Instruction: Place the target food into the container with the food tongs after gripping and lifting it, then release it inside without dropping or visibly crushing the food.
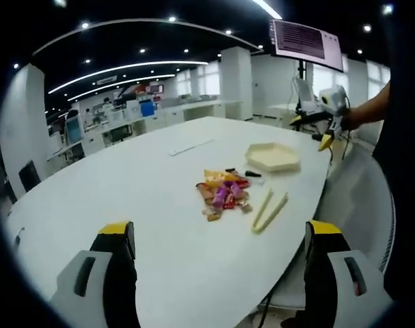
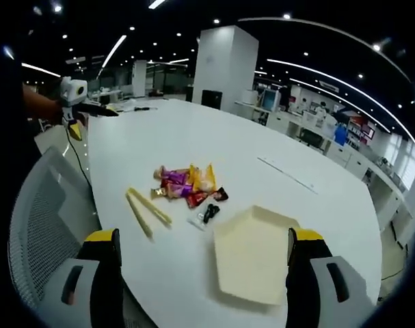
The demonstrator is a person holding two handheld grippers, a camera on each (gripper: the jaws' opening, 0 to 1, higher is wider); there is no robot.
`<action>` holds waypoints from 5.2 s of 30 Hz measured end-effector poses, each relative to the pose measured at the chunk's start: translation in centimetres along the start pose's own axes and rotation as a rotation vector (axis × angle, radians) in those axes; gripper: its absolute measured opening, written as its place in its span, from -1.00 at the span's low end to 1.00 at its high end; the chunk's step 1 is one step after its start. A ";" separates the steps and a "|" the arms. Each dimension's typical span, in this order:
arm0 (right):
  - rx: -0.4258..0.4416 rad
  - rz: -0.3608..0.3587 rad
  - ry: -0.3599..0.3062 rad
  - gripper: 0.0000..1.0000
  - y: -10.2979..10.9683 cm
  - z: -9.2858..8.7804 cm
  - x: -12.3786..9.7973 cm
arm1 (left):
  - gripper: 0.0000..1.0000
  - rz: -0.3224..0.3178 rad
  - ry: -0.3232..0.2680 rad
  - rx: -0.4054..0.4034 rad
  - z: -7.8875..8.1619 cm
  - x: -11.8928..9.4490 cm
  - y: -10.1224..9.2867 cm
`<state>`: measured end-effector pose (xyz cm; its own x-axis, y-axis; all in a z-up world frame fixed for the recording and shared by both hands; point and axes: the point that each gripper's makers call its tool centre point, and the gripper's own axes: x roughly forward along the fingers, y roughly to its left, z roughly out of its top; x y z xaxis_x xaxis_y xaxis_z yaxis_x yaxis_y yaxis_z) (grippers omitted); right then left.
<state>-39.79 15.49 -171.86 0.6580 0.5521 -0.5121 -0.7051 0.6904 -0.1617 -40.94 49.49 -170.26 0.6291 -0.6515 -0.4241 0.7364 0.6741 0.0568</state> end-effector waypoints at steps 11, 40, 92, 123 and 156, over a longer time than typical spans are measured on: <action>-0.050 0.056 -0.039 0.99 0.1 1.5 1.6 | 0.99 -0.007 -0.005 0.008 1.0 0.6 0.0; -0.259 0.362 -0.033 0.72 6.8 2.1 8.9 | 0.99 0.000 -0.046 -0.022 1.4 1.8 0.5; -0.358 0.554 0.301 -0.94 10.3 -4.7 14.9 | 0.79 0.008 0.051 -0.064 -1.0 0.9 0.4; -0.252 0.504 0.220 -0.94 8.1 3.7 9.7 | 0.99 -0.136 -0.022 -0.037 3.5 1.6 0.5; -0.243 0.440 -0.084 -0.95 5.8 17.1 2.3 | 0.98 -0.411 -0.205 -0.072 14.1 2.5 -3.1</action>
<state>-37.82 28.74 -159.57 0.2967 0.8091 -0.5073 -0.9548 0.2609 -0.1423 -38.16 40.81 -158.75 0.3299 -0.9202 -0.2106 0.9204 0.3632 -0.1451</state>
